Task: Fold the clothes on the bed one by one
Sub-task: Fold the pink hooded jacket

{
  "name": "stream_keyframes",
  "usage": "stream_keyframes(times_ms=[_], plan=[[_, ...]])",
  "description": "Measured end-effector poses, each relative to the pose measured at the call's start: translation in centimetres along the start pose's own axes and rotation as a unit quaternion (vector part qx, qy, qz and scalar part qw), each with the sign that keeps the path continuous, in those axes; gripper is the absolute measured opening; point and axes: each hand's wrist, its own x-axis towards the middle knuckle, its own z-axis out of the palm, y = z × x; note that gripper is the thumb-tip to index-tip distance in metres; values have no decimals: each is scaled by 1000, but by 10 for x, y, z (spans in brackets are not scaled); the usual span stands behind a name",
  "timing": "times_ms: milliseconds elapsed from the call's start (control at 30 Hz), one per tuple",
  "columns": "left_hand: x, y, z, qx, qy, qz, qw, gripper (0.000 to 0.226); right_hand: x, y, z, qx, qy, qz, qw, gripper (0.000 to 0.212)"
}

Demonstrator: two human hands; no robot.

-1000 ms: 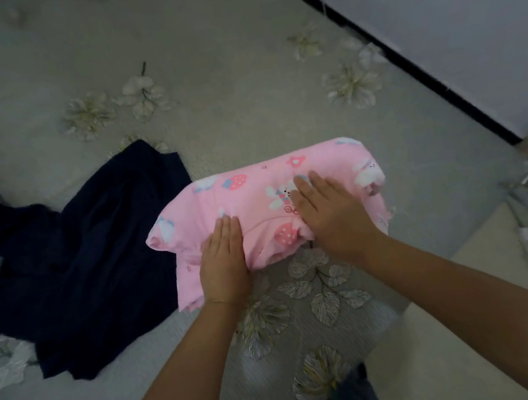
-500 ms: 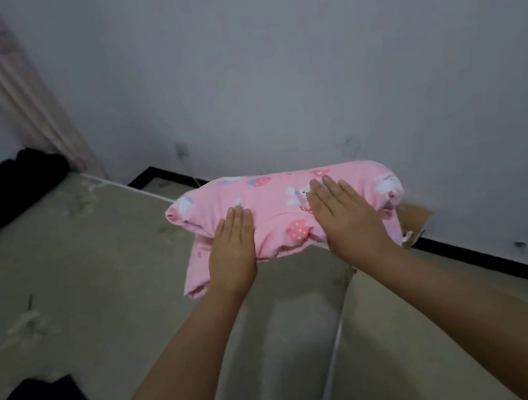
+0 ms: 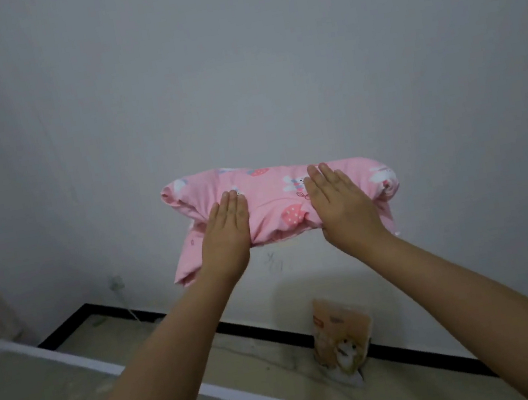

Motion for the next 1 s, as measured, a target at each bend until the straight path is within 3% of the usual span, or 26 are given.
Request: stream_keyframes(times_ms=[233, 433, 567, 767, 867, 1000], plan=[[101, -9, 48, 28, 3, -14, 1000, 71, 54, 64, 80, 20, 55, -11, 998, 46], [191, -68, 111, 100, -70, -23, 992, 66, 125, 94, 174, 32, 46, -19, 998, 64], [242, -106, 140, 127, -77, -53, 987, 67, 184, 103, 239, 58, 68, -57, 994, 46], [261, -166, 181, 153, -101, -109, 977, 67, 242, 82, 325, 111, 99, -100, 984, 51], [258, -198, 192, 199, -147, -149, 957, 68, 269, 57, 365, 161, 110, -128, 972, 48], [251, -232, 201, 241, -184, -209, 930, 66, 300, 19, 411, 234, 97, -150, 956, 61]])
